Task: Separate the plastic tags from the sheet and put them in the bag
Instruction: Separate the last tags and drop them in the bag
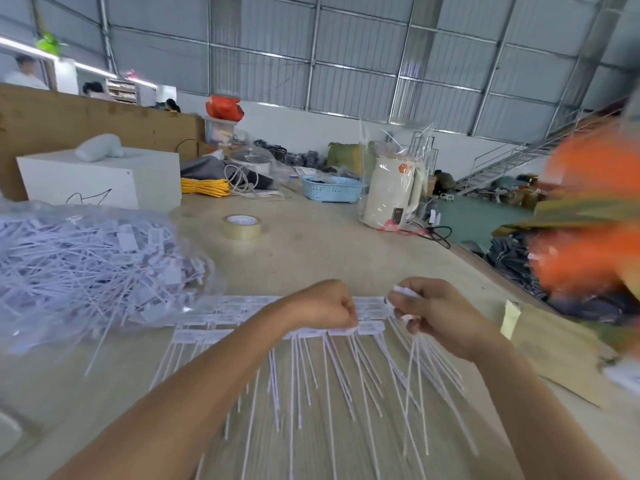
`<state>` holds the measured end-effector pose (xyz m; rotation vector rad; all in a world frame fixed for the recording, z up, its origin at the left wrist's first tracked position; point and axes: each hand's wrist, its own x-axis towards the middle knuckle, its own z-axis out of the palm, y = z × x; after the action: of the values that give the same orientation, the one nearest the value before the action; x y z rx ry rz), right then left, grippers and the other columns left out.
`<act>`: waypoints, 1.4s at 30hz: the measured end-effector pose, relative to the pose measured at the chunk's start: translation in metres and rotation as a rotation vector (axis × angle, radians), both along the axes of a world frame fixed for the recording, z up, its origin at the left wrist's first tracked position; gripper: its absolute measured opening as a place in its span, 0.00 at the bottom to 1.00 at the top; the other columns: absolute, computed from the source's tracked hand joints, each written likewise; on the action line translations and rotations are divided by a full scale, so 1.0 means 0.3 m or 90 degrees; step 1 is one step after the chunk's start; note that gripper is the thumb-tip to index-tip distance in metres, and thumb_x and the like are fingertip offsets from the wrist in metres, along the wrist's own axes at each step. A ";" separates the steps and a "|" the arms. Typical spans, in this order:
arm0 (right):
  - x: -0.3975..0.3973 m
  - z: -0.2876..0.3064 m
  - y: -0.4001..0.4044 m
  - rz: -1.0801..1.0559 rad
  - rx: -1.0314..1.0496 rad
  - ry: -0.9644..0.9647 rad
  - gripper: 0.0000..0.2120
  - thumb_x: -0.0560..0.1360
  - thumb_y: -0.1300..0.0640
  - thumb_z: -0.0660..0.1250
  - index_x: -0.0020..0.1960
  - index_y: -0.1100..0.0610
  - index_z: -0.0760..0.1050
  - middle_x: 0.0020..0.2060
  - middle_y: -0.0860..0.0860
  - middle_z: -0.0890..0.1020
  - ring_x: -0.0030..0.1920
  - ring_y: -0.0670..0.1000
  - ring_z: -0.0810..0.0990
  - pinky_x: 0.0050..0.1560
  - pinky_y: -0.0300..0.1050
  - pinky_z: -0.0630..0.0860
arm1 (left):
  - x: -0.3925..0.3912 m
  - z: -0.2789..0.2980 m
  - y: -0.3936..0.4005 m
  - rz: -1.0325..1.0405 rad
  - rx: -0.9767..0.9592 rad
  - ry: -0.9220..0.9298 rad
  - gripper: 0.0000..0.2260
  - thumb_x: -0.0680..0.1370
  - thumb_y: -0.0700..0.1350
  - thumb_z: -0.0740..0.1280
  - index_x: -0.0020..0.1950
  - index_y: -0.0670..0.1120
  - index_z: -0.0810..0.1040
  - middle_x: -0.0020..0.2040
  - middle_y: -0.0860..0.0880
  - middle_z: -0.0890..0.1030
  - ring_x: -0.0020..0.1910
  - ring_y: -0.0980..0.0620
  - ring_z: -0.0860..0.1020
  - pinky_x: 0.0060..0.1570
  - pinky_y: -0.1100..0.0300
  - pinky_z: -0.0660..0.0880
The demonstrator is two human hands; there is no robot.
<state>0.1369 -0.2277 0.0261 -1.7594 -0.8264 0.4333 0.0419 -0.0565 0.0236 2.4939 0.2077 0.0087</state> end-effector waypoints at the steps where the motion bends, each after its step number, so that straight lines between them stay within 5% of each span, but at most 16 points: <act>1: -0.014 -0.009 0.013 0.015 -0.041 -0.044 0.09 0.76 0.59 0.67 0.38 0.61 0.76 0.31 0.53 0.77 0.31 0.48 0.74 0.34 0.39 0.71 | -0.002 0.006 -0.008 0.000 0.003 -0.008 0.06 0.74 0.38 0.64 0.42 0.37 0.80 0.36 0.43 0.71 0.35 0.50 0.69 0.33 0.61 0.64; 3: -0.041 -0.036 0.038 0.029 -0.119 -0.133 0.09 0.76 0.57 0.67 0.39 0.60 0.75 0.32 0.52 0.78 0.32 0.47 0.76 0.35 0.36 0.71 | -0.006 0.018 -0.017 -0.001 0.004 -0.023 0.06 0.74 0.37 0.65 0.44 0.36 0.80 0.37 0.43 0.72 0.36 0.50 0.69 0.35 0.61 0.64; 7: -0.048 -0.073 0.049 0.103 -0.086 -0.036 0.06 0.76 0.59 0.67 0.43 0.62 0.75 0.33 0.55 0.82 0.34 0.53 0.80 0.37 0.44 0.74 | -0.014 0.033 -0.014 0.002 -0.005 -0.026 0.06 0.75 0.37 0.67 0.47 0.36 0.81 0.39 0.44 0.75 0.38 0.51 0.72 0.37 0.60 0.67; 9: -0.041 -0.069 0.043 0.112 -0.079 -0.032 0.05 0.75 0.59 0.69 0.45 0.62 0.78 0.33 0.54 0.82 0.33 0.50 0.80 0.36 0.40 0.75 | -0.018 0.030 -0.013 0.004 -0.021 -0.022 0.07 0.75 0.37 0.66 0.48 0.36 0.81 0.40 0.44 0.77 0.39 0.51 0.73 0.38 0.60 0.68; 12: -0.052 -0.062 0.048 0.110 -0.081 -0.072 0.06 0.74 0.64 0.69 0.37 0.61 0.78 0.28 0.48 0.80 0.30 0.46 0.78 0.34 0.36 0.75 | -0.024 0.035 -0.014 0.012 -0.032 -0.016 0.07 0.76 0.39 0.66 0.48 0.36 0.81 0.40 0.44 0.75 0.39 0.51 0.72 0.39 0.60 0.67; 14: -0.055 -0.060 0.054 0.059 -0.064 -0.105 0.11 0.71 0.69 0.68 0.32 0.60 0.75 0.25 0.47 0.77 0.28 0.46 0.75 0.32 0.39 0.74 | -0.026 0.045 -0.012 0.019 -0.032 -0.003 0.09 0.78 0.41 0.65 0.39 0.39 0.78 0.35 0.46 0.71 0.34 0.52 0.69 0.36 0.62 0.64; 16: -0.058 -0.054 0.062 0.015 -0.033 -0.109 0.07 0.70 0.72 0.67 0.34 0.67 0.76 0.30 0.57 0.78 0.28 0.51 0.75 0.30 0.42 0.75 | -0.024 0.045 -0.012 0.041 -0.037 0.010 0.15 0.79 0.43 0.64 0.31 0.44 0.70 0.29 0.49 0.64 0.28 0.54 0.63 0.30 0.62 0.58; 21: -0.098 -0.051 0.090 -0.044 -0.050 -0.111 0.02 0.73 0.68 0.67 0.41 0.67 0.76 0.31 0.60 0.77 0.24 0.51 0.77 0.26 0.44 0.78 | 0.001 0.022 -0.020 0.115 -0.131 0.065 0.14 0.80 0.40 0.61 0.35 0.39 0.73 0.16 0.53 0.71 0.16 0.58 0.71 0.23 0.69 0.68; 26: -0.114 -0.051 0.105 -0.082 -0.072 -0.269 0.06 0.73 0.65 0.68 0.39 0.63 0.73 0.32 0.61 0.77 0.26 0.55 0.77 0.28 0.50 0.77 | -0.005 0.036 -0.016 0.129 -0.132 0.037 0.16 0.78 0.34 0.61 0.29 0.40 0.70 0.19 0.47 0.71 0.20 0.53 0.69 0.23 0.65 0.65; 31: -0.116 -0.049 0.107 -0.089 -0.003 -0.299 0.05 0.72 0.67 0.69 0.40 0.65 0.74 0.36 0.62 0.77 0.24 0.47 0.77 0.22 0.41 0.74 | -0.015 0.051 0.015 0.132 -0.179 0.052 0.13 0.79 0.40 0.61 0.34 0.41 0.73 0.15 0.54 0.69 0.14 0.60 0.66 0.18 0.72 0.63; 35: -0.103 -0.039 0.091 -0.095 0.038 -0.394 0.04 0.71 0.69 0.69 0.41 0.68 0.74 0.34 0.55 0.76 0.35 0.57 0.76 0.36 0.53 0.76 | -0.011 0.046 0.024 0.119 -0.377 0.095 0.15 0.79 0.40 0.60 0.33 0.41 0.76 0.19 0.52 0.65 0.17 0.59 0.61 0.24 0.66 0.57; 38: -0.085 -0.037 0.083 -0.067 0.029 -0.370 0.04 0.71 0.68 0.70 0.40 0.68 0.75 0.32 0.51 0.75 0.32 0.53 0.75 0.36 0.56 0.76 | -0.008 0.049 0.007 0.108 -0.362 0.085 0.13 0.78 0.40 0.62 0.35 0.40 0.78 0.23 0.50 0.68 0.18 0.58 0.61 0.21 0.70 0.58; 42: 0.013 -0.048 0.011 -0.171 0.000 -0.280 0.06 0.72 0.68 0.69 0.38 0.68 0.74 0.28 0.54 0.74 0.26 0.50 0.73 0.28 0.46 0.73 | -0.039 0.076 0.012 0.057 -0.327 0.108 0.13 0.80 0.41 0.61 0.38 0.38 0.78 0.22 0.51 0.67 0.19 0.58 0.62 0.22 0.67 0.58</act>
<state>0.1409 -0.2242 0.0117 -1.9639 -0.8722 -0.1396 0.0303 -0.0529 0.0465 1.9710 0.3454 -0.1957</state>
